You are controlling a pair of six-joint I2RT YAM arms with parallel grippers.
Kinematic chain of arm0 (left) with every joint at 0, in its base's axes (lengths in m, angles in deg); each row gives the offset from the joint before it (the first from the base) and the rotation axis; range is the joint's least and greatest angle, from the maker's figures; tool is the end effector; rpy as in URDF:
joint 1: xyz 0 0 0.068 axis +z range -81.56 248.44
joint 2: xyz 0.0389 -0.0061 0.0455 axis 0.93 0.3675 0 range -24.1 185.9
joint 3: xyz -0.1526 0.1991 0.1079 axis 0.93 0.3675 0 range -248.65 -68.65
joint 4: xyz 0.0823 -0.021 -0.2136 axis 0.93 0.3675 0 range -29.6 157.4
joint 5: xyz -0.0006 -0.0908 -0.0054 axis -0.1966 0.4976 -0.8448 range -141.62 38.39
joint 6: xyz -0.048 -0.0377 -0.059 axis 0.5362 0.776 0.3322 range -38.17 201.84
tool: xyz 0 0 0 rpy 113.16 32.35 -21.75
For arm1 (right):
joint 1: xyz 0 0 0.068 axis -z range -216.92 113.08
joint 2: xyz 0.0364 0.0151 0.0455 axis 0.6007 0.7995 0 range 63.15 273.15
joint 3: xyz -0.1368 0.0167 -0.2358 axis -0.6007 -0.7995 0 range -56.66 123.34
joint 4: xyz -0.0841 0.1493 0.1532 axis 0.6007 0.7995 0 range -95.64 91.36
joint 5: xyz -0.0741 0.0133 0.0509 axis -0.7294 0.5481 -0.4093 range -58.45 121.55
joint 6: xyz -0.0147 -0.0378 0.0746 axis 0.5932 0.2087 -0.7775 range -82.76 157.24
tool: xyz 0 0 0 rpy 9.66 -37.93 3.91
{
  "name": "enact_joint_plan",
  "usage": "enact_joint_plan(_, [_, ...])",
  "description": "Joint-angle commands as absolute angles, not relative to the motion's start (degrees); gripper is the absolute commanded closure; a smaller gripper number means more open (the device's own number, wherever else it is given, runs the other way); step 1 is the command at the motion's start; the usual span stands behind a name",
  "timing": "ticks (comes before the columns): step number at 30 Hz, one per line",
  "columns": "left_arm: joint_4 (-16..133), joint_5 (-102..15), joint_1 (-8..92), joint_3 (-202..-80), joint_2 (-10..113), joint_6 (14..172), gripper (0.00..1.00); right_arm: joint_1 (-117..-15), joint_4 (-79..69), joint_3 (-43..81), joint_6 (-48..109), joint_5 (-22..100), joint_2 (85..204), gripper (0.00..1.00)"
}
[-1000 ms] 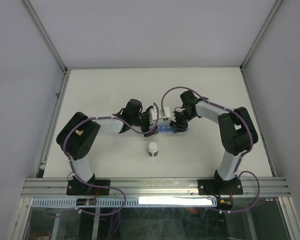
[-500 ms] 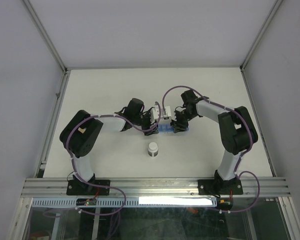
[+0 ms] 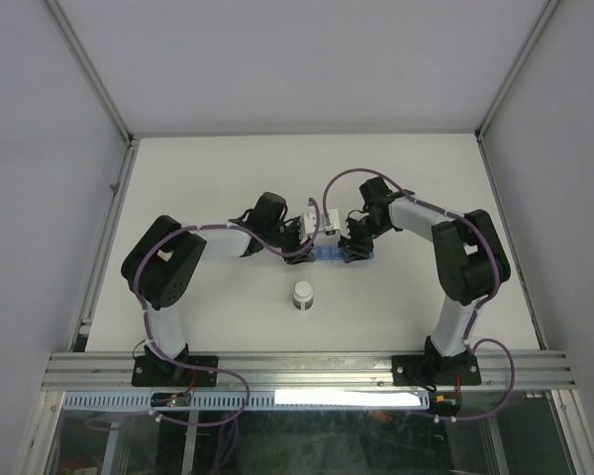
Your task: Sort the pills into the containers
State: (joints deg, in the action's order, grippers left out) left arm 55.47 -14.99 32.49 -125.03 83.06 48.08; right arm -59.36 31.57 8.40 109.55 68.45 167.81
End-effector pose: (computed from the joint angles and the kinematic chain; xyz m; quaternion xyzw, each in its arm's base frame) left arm 0.2743 -0.2538 0.1444 0.5997 0.6545 -0.2979 0.3512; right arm 0.2769 0.1629 0.1508 -0.7180 0.6114 0.2391 0.2313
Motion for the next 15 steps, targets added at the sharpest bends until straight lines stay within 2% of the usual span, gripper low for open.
enact_joint_plan(1, [54.17, -13.65, 31.13, -128.25, 83.83, 49.43, 0.60, -61.14, 32.15, 9.83, 109.39, 67.92, 169.05, 0.74])
enact_joint_plan(6, [54.16, -13.57, 31.16, -127.60, 83.10, 50.70, 0.67, -61.14, 30.83, 8.66, 109.98, 66.62, 168.90, 0.74])
enact_joint_plan(15, [53.50, -10.54, 32.15, -127.01, 81.90, 55.54, 0.68, -61.25, 28.43, 6.40, 111.15, 64.65, 168.35, 0.76])
